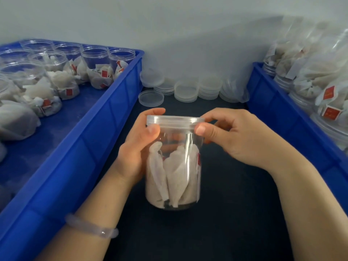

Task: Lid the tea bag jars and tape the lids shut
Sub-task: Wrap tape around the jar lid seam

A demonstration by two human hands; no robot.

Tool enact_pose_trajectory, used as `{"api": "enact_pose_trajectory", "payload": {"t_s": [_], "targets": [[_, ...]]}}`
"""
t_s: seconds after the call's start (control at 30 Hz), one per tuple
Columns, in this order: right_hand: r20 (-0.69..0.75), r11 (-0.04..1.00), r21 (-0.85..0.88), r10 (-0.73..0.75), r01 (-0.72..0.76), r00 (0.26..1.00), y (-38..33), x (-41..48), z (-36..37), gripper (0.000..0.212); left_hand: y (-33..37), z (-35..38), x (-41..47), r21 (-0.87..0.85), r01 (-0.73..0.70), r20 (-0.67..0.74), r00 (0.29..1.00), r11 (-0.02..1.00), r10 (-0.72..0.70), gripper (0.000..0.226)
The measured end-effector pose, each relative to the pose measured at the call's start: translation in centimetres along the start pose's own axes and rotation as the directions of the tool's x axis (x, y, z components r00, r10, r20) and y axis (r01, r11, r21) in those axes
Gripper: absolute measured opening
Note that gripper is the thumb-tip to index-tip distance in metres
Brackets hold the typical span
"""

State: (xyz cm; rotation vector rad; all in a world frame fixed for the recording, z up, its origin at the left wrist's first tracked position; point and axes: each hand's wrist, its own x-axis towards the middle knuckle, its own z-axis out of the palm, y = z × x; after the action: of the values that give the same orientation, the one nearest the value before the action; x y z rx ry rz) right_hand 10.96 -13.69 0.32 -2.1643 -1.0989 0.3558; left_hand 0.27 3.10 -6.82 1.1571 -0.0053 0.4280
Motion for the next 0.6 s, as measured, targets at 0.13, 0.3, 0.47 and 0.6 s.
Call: {"api": "enact_pose_trajectory", "payload": {"t_s": [0.13,0.3,0.47,0.6], "targets": [[0.102,0.998,0.025,-0.057,0.055,0.993,0.2,0.2,0.6,0.062,-0.4,-0.5,0.0,-0.005,0.084,-0.017,0.996,0.996,-0.084,0.108],[0.046,0.997,-0.073,-0.028,0.031,0.999,0.4,0.5,0.8,0.052,-0.7,-0.7,0.3,0.205,-0.024,-0.057,0.998,0.978,0.036,0.083],[-0.058,0.98,-0.193,-0.062,0.05,0.996,-0.5,0.4,2.6,0.061,-0.8,-0.3,0.3,0.49,-0.104,-0.15,0.968,0.866,0.202,0.103],[0.123,0.982,-0.177,-0.041,0.062,0.992,-0.7,0.2,2.6,0.059,-1.0,-0.1,0.4,0.646,-0.053,-0.229,0.938,0.762,0.26,0.097]]}}
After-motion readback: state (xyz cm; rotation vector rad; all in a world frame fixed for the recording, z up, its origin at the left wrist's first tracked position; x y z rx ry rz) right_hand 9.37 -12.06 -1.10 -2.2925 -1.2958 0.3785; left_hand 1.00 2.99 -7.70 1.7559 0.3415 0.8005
